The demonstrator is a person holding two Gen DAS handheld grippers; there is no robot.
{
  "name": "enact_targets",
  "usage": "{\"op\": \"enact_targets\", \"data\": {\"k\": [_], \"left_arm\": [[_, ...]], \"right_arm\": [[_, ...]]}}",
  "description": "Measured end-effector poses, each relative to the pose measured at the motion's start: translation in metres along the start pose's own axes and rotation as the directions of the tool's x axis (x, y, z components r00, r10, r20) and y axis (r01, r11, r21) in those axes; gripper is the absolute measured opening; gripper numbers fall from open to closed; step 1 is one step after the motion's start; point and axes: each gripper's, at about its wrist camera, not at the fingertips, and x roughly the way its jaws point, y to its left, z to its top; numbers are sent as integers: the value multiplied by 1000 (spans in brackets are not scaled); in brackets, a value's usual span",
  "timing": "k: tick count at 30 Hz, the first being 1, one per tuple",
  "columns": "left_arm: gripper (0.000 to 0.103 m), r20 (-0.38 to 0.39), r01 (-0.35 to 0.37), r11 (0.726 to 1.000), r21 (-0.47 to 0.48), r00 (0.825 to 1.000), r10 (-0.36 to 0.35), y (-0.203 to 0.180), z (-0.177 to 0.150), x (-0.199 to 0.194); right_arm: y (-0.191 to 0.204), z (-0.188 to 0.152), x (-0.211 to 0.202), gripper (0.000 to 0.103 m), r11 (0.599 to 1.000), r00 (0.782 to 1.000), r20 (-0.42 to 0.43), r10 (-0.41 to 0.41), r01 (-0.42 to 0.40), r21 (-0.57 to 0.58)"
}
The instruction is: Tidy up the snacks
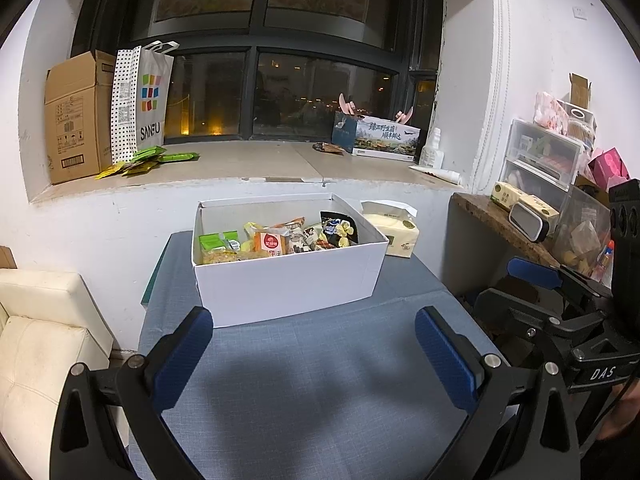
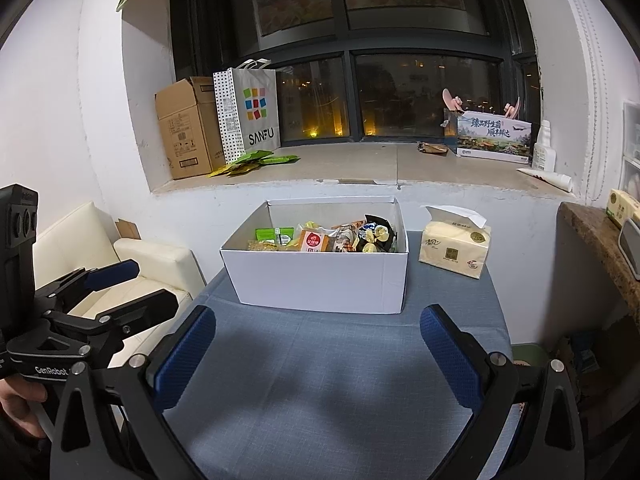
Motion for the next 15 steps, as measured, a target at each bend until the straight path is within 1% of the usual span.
{"op": "enact_targets", "data": {"k": [15], "left_arm": [[103, -3, 4, 1000, -2, 1000, -4, 0, -1, 1]], "right_arm": [[0, -1, 0, 103, 1000, 1000, -5, 3, -3, -2]]}}
